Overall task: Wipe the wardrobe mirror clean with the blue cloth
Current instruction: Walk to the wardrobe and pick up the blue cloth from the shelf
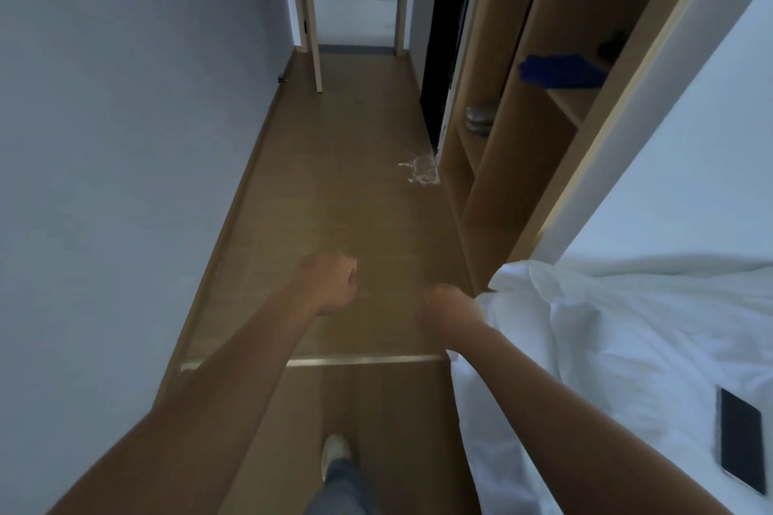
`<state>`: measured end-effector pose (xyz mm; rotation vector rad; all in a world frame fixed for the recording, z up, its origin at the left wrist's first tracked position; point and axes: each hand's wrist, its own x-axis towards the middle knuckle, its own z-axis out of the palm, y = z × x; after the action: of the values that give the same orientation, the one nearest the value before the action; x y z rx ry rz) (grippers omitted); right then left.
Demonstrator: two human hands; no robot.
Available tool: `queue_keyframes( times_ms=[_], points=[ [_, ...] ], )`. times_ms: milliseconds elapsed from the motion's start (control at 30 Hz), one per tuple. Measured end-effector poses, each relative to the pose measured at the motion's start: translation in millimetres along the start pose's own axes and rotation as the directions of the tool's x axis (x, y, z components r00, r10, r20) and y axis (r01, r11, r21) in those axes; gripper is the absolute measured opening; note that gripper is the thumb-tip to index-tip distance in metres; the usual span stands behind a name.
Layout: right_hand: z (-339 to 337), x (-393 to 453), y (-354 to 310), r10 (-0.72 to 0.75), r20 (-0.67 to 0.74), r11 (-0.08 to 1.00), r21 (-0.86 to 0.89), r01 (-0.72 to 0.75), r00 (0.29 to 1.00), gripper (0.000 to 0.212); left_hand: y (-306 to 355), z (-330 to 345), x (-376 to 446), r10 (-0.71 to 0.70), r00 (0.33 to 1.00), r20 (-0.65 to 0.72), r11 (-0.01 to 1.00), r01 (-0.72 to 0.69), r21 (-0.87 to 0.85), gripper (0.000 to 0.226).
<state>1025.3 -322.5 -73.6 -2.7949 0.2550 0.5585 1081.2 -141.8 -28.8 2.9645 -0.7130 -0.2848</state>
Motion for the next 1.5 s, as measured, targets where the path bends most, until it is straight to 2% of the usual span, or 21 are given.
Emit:
queue_keyframes(
  times_ms=[200,400,567,767,967,1100,1200,1367,1500],
  points=[
    [-57.6,96.9,-35.6,0.032,-0.057,0.999,0.025,-0.030,0.998,0.029,-61.0,-32.6,109.7,0.050,0.998,0.042,0.996,-0.053,0.075,0.023],
    [-96.5,176.7,-55.4,0.044,-0.053,0.999,0.032,-0.042,0.998,0.034,-80.9,-55.8,200.4,0.098,0.991,0.087,0.993,-0.104,0.061,0.026],
    [-123.0,240.3,-52.5,0.064,-0.015,0.997,0.033,-0.063,0.998,0.037,-88.3,-63.9,269.8,0.160,0.982,0.104,0.977,-0.172,0.128,0.028],
    [-157.9,344.2,-34.3,0.073,0.009,0.997,0.015,-0.073,0.997,0.038,-99.9,-69.8,382.6,0.163,0.983,0.087,0.978,-0.172,0.120,0.028],
    [-225.2,447.7,-2.3,0.125,-0.012,0.988,0.092,-0.123,0.992,0.038,-88.4,-95.3,515.4,0.191,0.978,0.085,0.975,-0.199,0.099,0.028],
    [-267.1,499.0,27.3,0.107,-0.081,0.992,0.079,-0.100,0.991,0.025,-73.2,-111.5,596.4,0.238,0.968,0.076,0.967,-0.244,0.074,0.028],
    [-291.1,526.7,48.3,0.136,-0.098,0.990,0.059,-0.130,0.986,0.037,-60.6,-120.1,647.3,0.293,0.953,0.078,0.952,-0.298,0.068,0.026],
    [-319.7,561.9,78.6,0.246,-0.111,0.968,0.081,-0.238,0.963,0.038,-32.9,-129.8,716.7,0.401,0.911,0.101,0.907,-0.410,0.101,0.025],
    [-335.5,585.5,105.9,0.380,-0.136,0.917,0.182,-0.354,0.915,0.037,0.5,-134.1,770.2,0.538,0.838,0.090,0.835,-0.545,0.076,0.023]
  ],
)
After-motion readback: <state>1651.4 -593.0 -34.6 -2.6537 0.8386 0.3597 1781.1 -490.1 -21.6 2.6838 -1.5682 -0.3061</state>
